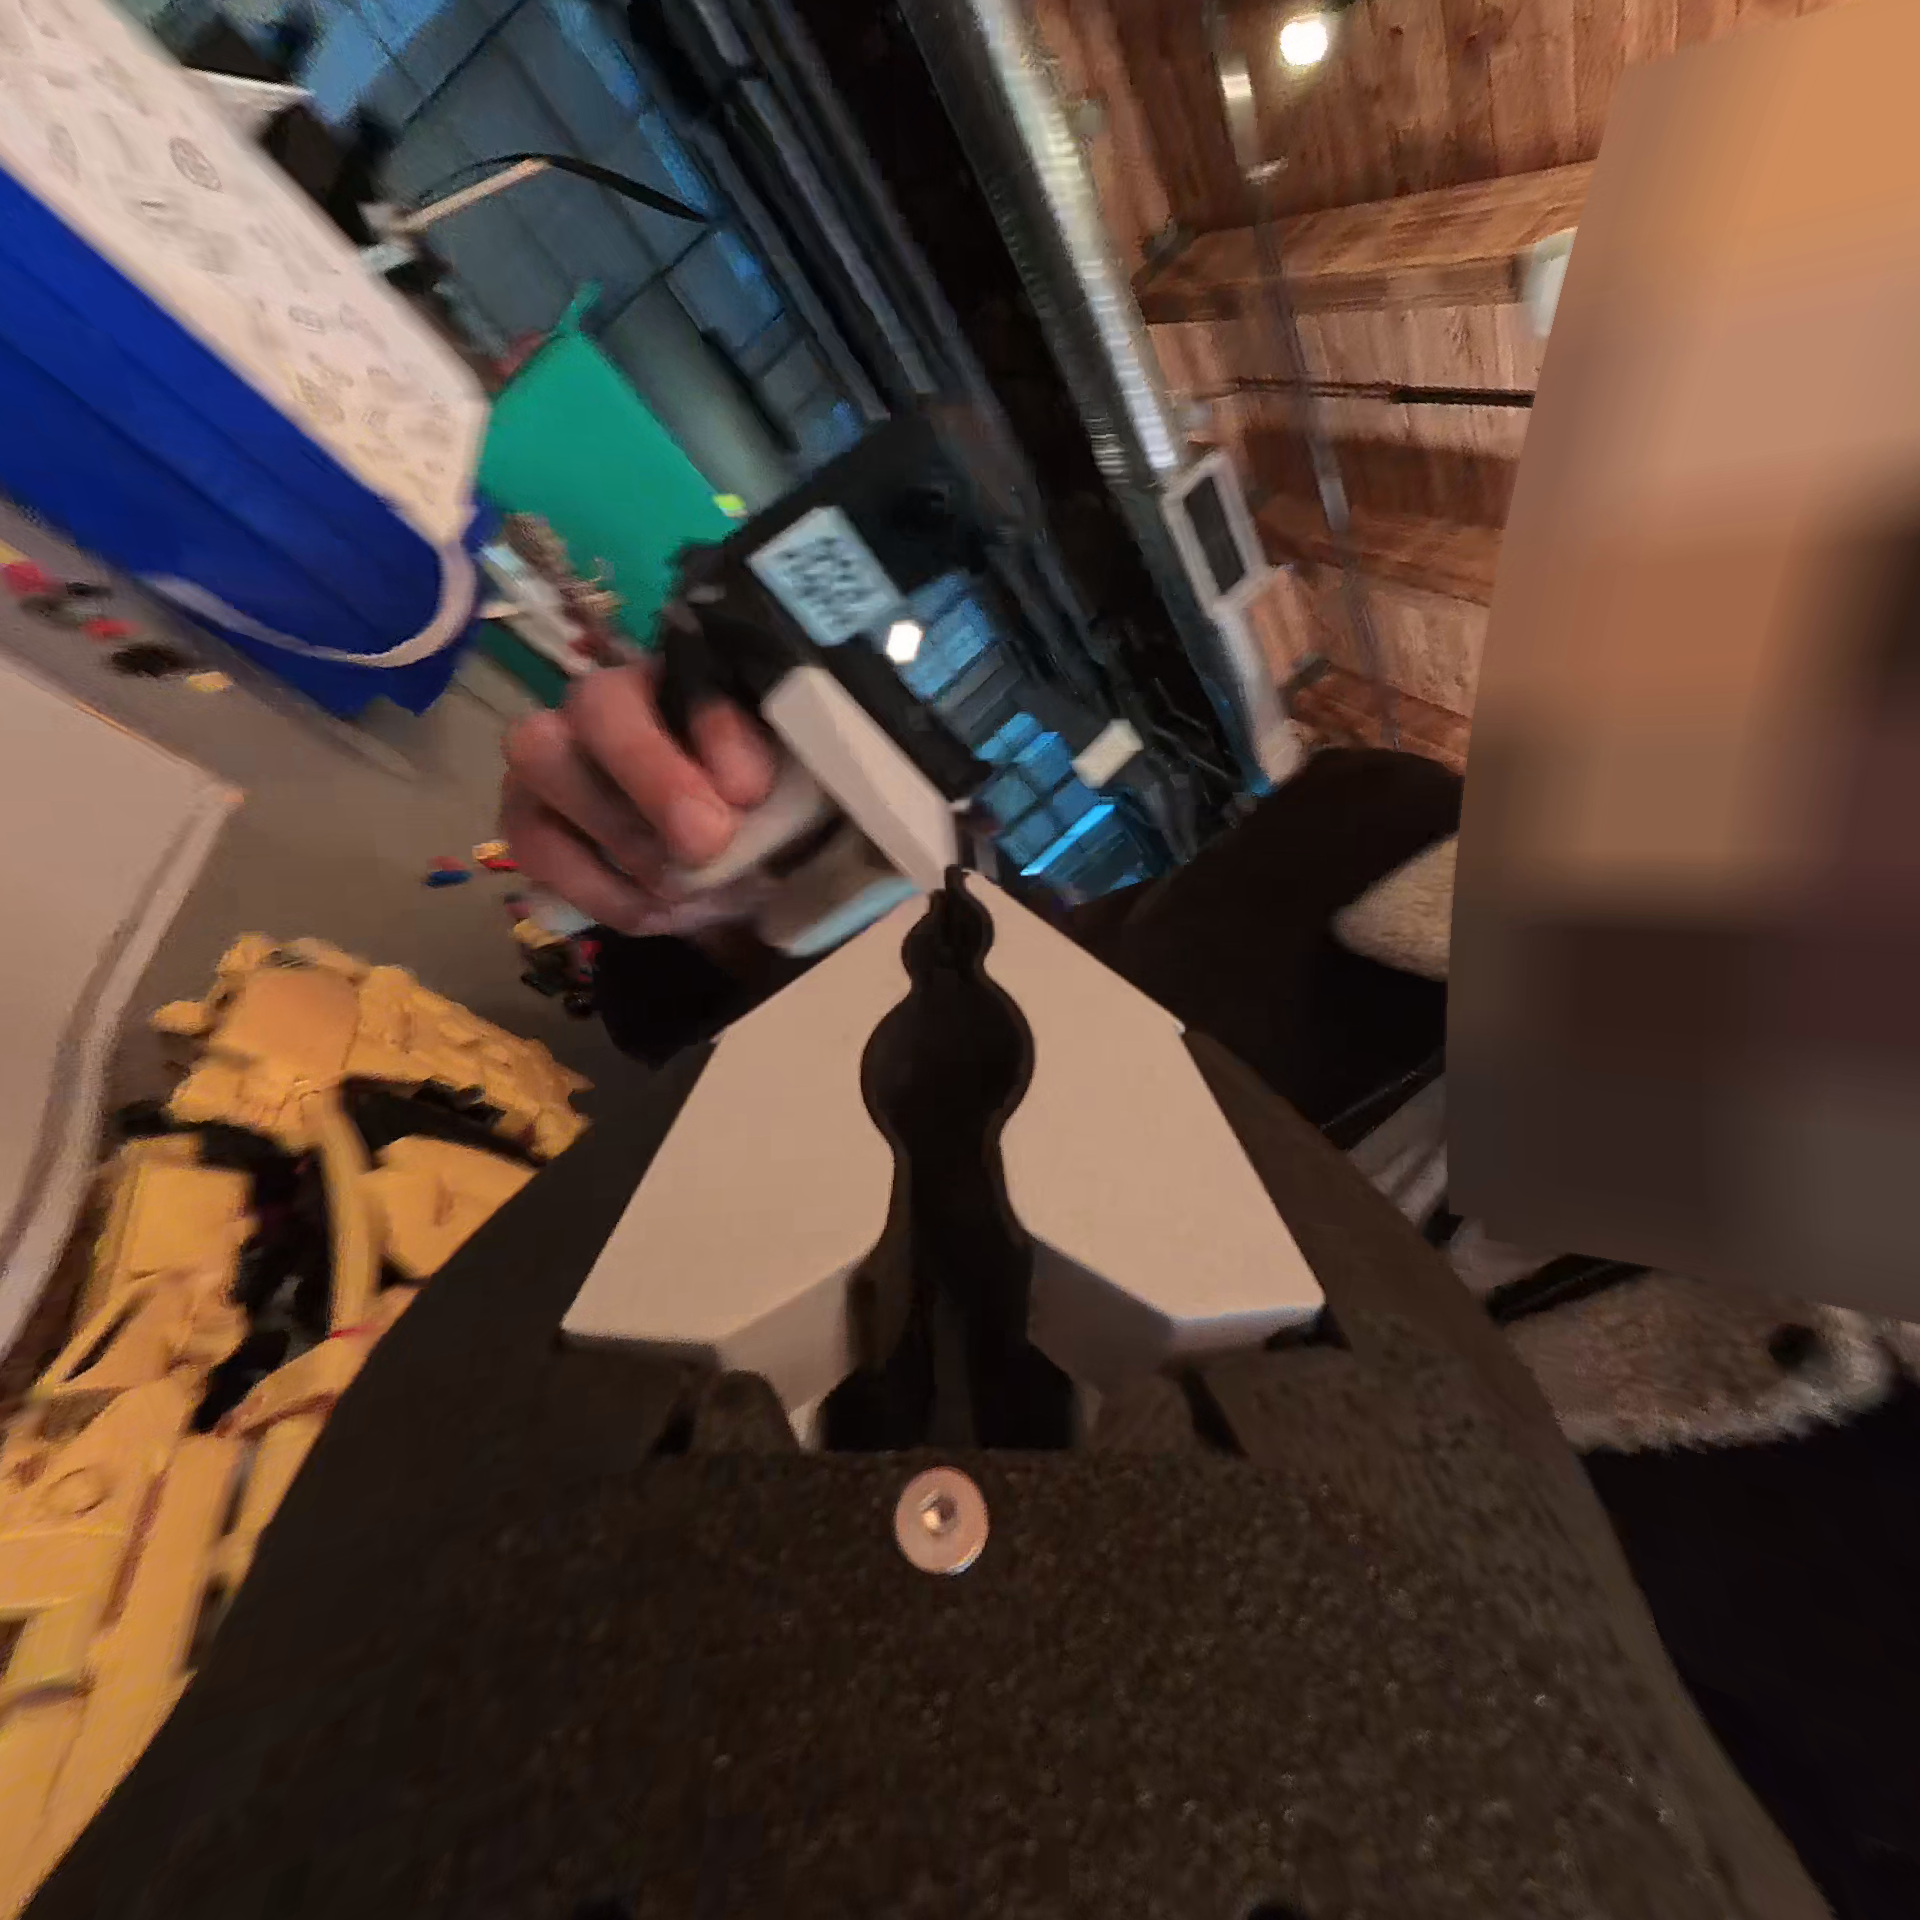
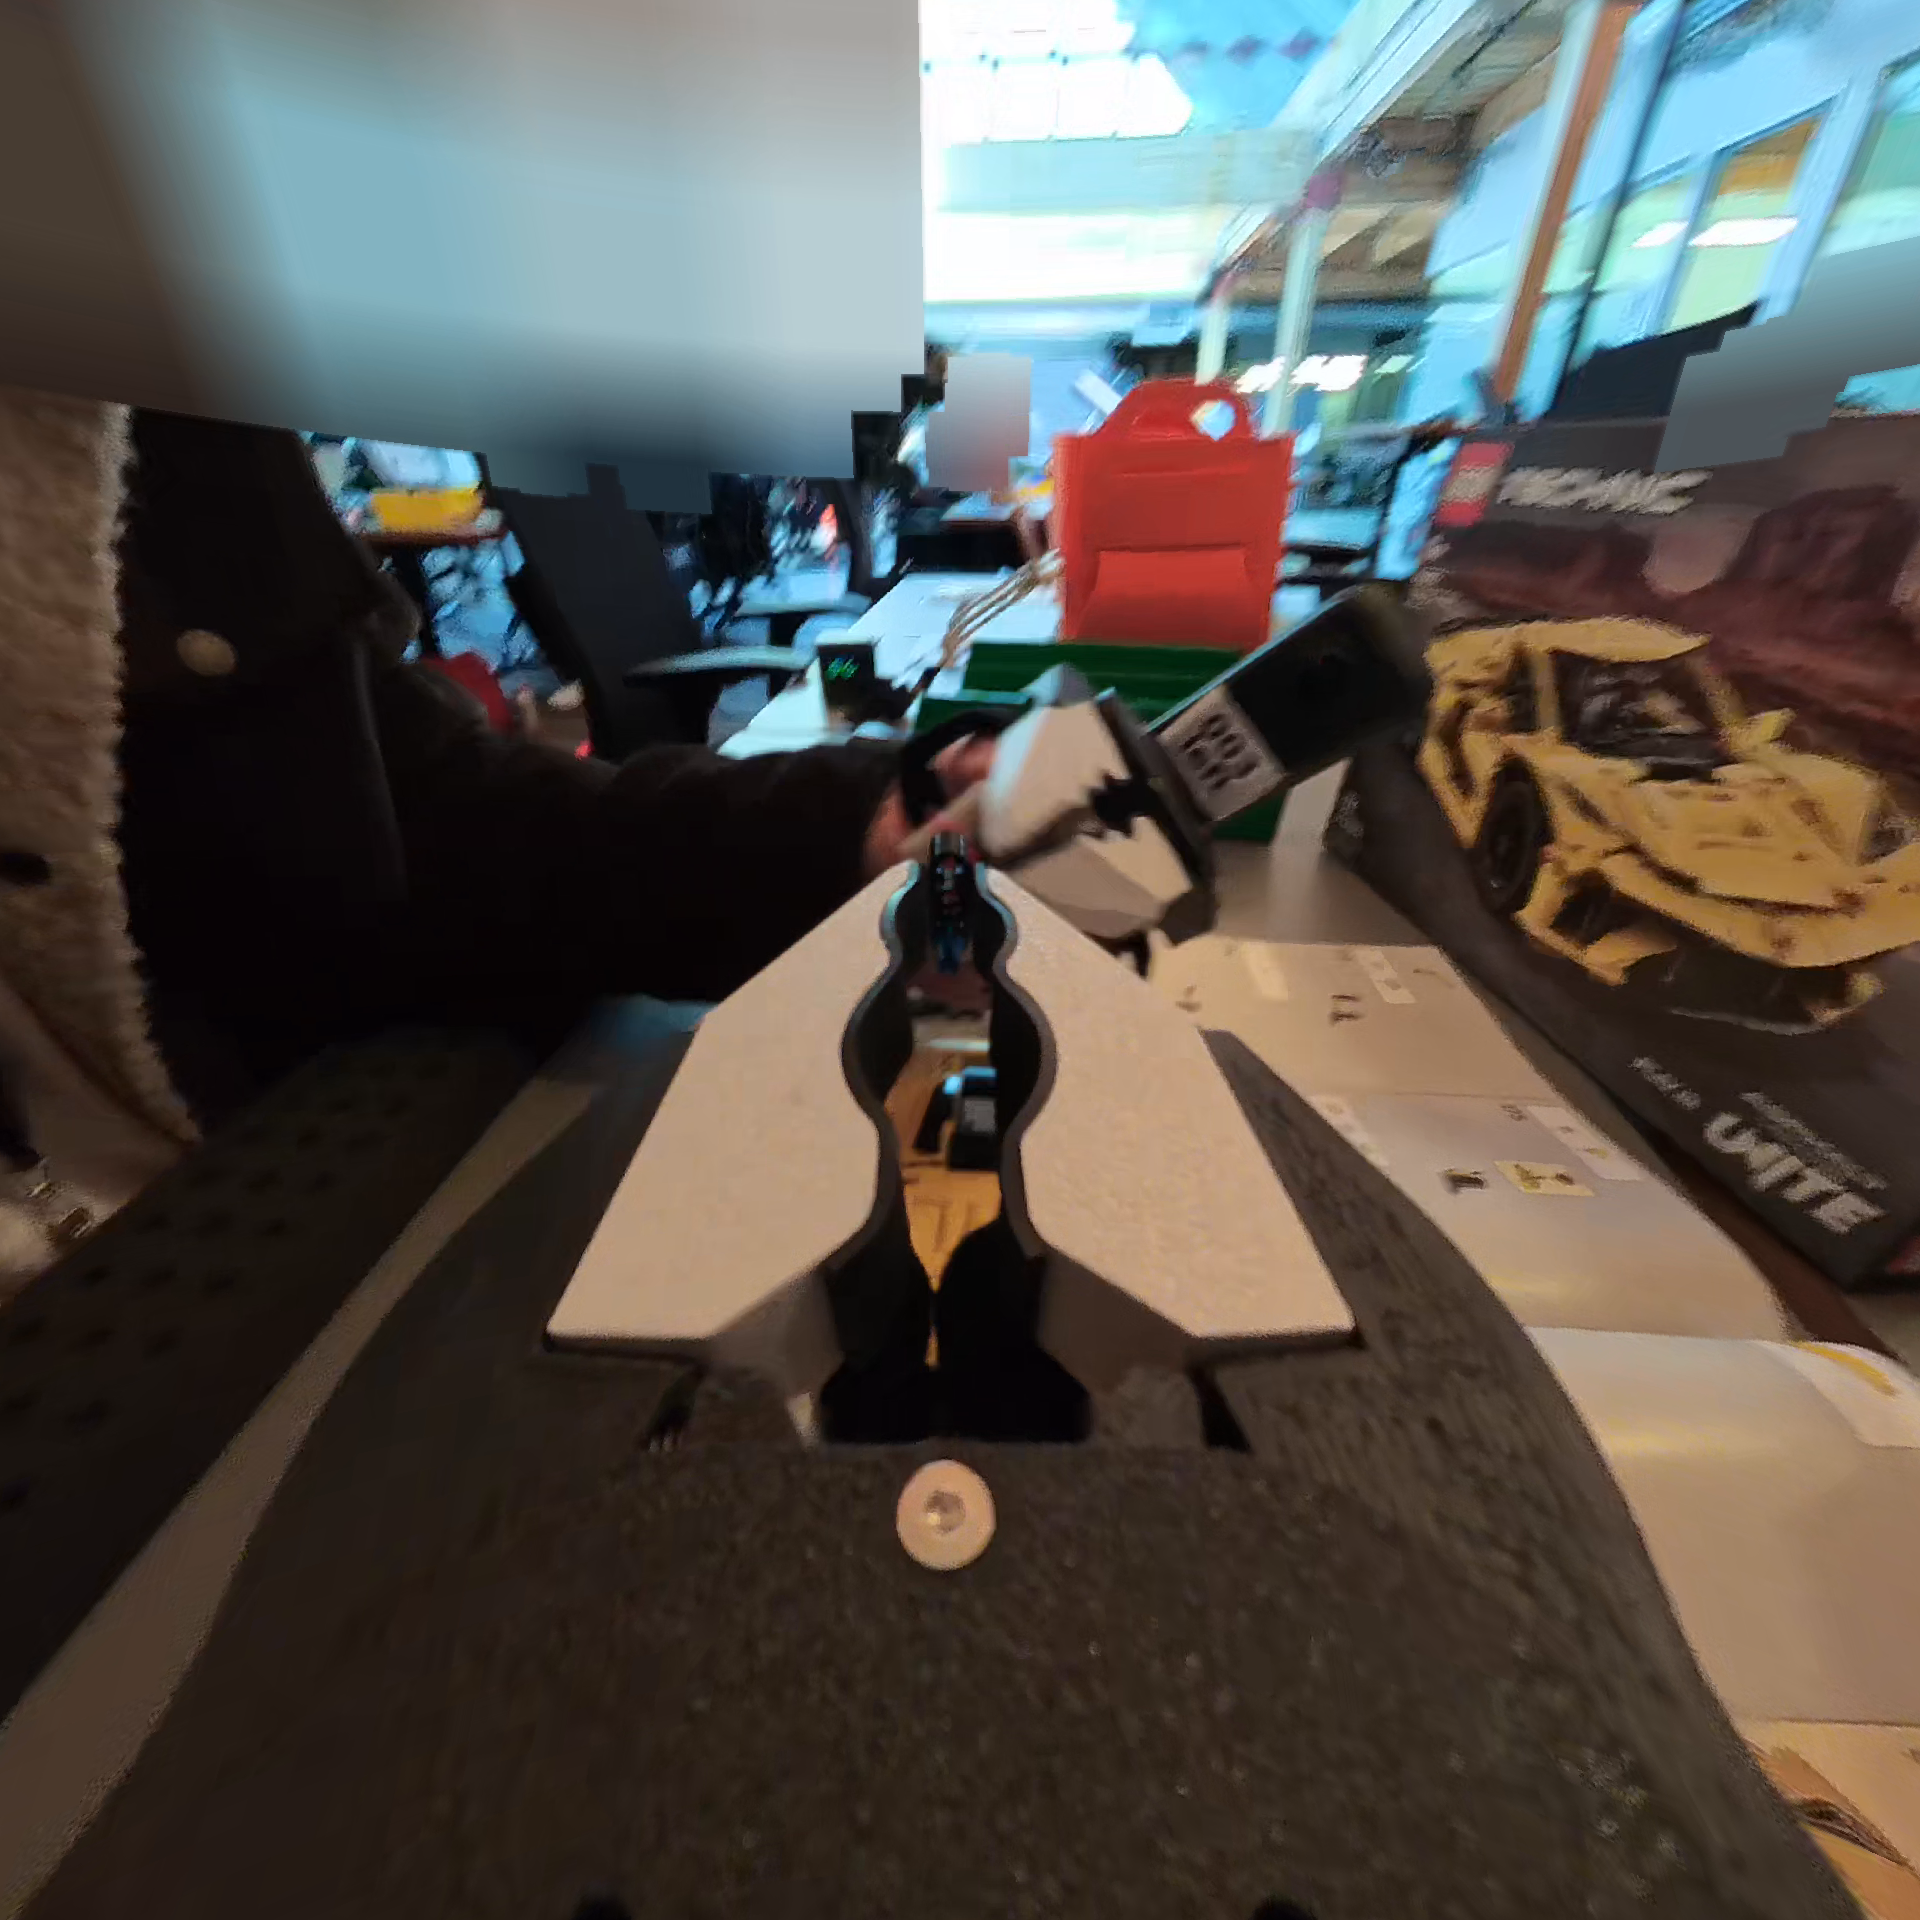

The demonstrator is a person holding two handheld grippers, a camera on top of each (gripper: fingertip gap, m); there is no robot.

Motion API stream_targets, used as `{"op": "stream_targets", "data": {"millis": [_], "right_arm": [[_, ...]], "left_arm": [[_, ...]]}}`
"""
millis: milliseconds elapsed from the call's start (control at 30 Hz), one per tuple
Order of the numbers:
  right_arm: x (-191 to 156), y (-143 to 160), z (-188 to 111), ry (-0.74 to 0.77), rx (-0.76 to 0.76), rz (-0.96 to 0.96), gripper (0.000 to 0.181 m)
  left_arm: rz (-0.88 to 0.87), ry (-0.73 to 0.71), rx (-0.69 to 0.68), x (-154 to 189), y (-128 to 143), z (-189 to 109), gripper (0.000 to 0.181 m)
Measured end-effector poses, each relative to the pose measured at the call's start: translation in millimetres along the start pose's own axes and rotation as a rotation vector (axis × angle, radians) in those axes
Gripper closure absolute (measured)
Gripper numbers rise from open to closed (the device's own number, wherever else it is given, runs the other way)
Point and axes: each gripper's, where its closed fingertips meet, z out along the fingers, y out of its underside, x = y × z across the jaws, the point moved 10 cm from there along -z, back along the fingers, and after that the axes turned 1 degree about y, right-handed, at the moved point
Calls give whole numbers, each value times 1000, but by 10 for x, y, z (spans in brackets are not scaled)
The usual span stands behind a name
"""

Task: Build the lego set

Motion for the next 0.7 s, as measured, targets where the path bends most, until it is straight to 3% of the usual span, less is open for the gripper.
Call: {"op": "stream_targets", "data": {"millis": [100, 167, 333, 500, 700], "right_arm": [[-23, -13, 166, 49, -41, -24, 176], [-14, -20, 108, 72, -54, -17, 176], [104, -13, -108, 107, -34, 111, 176], [115, -15, -120, 78, 35, 186, 176], [139, -24, -147, 43, 115, 270, 177]], "left_arm": [[13, -67, -44, -122, 65, 76, 181], [45, -90, -19, -99, 20, 41, 181], [172, -329, -74, -33, -17, -87, 181], [211, -369, -69, -104, -7, 114, 181], [249, -411, -29, -34, -62, 40, 181]]}}
